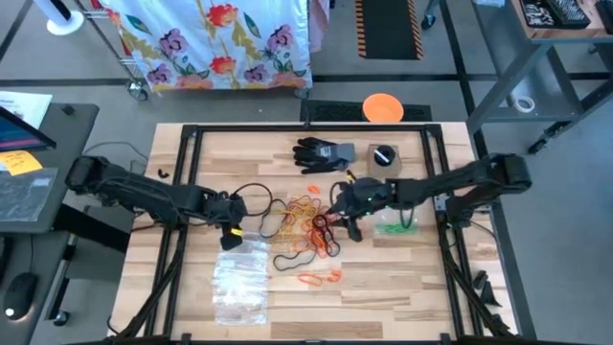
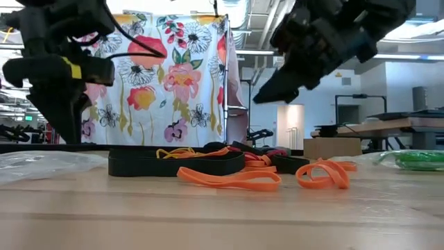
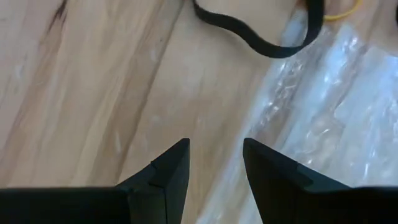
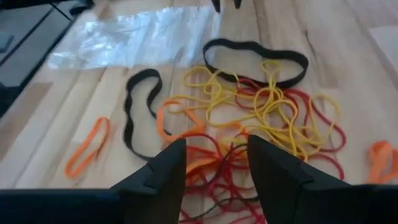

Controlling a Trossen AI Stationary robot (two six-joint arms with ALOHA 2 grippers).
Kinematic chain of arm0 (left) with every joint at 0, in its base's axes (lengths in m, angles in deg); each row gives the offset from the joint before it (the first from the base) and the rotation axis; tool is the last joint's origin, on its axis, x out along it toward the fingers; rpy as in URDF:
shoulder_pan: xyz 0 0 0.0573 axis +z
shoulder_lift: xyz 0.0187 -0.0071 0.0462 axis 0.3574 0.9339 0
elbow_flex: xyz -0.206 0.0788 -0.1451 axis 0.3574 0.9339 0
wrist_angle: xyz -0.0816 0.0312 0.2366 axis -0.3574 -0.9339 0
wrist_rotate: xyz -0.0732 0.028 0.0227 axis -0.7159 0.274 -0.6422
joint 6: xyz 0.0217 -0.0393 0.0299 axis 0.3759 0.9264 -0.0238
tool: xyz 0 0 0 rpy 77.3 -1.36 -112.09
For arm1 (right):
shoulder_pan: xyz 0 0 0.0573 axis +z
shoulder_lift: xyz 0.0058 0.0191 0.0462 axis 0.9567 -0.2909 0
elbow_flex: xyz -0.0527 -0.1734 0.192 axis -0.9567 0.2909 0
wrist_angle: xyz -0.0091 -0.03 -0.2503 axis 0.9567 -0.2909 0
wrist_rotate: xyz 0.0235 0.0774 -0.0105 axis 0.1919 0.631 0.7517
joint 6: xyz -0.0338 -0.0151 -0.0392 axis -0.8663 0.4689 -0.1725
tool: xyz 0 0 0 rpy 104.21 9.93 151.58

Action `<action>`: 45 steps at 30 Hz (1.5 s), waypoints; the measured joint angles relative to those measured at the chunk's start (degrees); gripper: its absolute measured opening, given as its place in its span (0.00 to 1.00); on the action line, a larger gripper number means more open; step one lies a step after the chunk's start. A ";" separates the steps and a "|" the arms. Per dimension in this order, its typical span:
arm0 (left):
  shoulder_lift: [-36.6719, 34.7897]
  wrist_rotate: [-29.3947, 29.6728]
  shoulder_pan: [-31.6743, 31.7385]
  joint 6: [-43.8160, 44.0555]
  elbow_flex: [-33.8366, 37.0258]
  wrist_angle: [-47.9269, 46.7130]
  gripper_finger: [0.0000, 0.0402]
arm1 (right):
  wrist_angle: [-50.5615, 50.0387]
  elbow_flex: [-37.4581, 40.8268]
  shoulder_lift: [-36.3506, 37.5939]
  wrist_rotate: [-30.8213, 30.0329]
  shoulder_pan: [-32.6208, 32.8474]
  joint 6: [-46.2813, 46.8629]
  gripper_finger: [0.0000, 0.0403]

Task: Sort rubber bands
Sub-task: Open the top transparent zip bag

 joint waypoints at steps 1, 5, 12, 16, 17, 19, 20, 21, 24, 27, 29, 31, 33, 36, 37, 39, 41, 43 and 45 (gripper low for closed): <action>-0.05 0.21 -0.28 -0.38 0.18 0.86 0.37 | 0.89 0.06 -0.77 0.00 0.00 0.35 0.42; 0.38 0.12 -0.93 -1.14 0.26 1.03 0.37 | 2.59 -0.01 -1.49 0.02 -0.17 0.49 0.42; 8.02 -1.16 -2.06 -1.91 0.23 2.25 0.37 | 2.60 -0.05 0.18 0.04 -0.52 0.54 0.42; 12.92 -0.92 -2.10 -2.68 -0.20 2.64 0.37 | 2.48 -0.05 0.20 0.04 -0.37 0.69 0.42; 13.54 -0.90 -2.10 -3.01 -0.33 2.89 0.36 | 2.45 -0.05 0.20 0.04 -0.37 0.69 0.42; 14.03 -0.93 -2.10 -3.42 -0.88 2.47 0.33 | 2.10 -0.10 0.20 0.05 -0.37 0.69 0.42; 14.10 -0.97 -2.08 -3.42 -1.21 2.24 0.29 | 1.66 -0.05 0.20 0.04 -0.39 0.89 0.42; 13.89 -0.97 -2.08 -3.55 -1.68 1.97 0.25 | 1.61 -0.01 0.20 0.05 -0.39 1.38 0.42; 12.71 -1.57 -2.24 -5.25 -3.46 0.29 0.08 | 2.34 -0.05 0.20 0.06 -0.52 2.40 0.42; 11.78 -0.98 -2.52 -6.94 -5.50 -3.01 0.02 | 2.34 -0.05 0.20 0.04 -0.52 2.70 0.42; 10.97 1.87 -3.09 -7.60 -8.02 -6.15 0.01 | 2.70 -0.05 0.20 0.02 -0.52 2.70 0.42; 10.07 6.85 -4.15 -8.02 -10.96 -9.98 0.01 | 3.44 -0.05 0.20 0.00 -0.52 2.70 0.42; 8.76 12.15 -5.69 -8.25 -14.40 -14.04 0.00 | 4.53 -0.05 0.20 0.00 -0.52 2.72 0.42; 6.36 18.36 -8.54 -9.59 -19.59 -16.93 0.00 | 5.37 -0.05 0.20 0.00 -0.52 3.62 0.42; 5.57 20.21 -9.54 -9.85 -21.06 -17.74 0.00 | 5.78 -0.05 0.20 0.00 -0.44 3.71 0.42; 3.95 23.84 -11.62 -10.51 -24.14 -18.31 0.00 | 5.96 -0.07 0.20 -0.06 -0.04 3.71 0.42; 2.48 28.09 -13.52 -12.07 -26.48 -18.11 0.00 | 7.38 -0.05 0.14 -0.13 0.17 3.72 0.42; 1.37 33.02 -15.70 -14.94 -27.95 -16.55 0.00 | 10.51 -0.05 0.14 -0.20 0.50 4.18 0.42; 0.63 37.55 -17.70 -18.45 -28.30 -13.32 0.00 | 14.81 -0.05 0.14 -1.33 0.77 5.83 0.42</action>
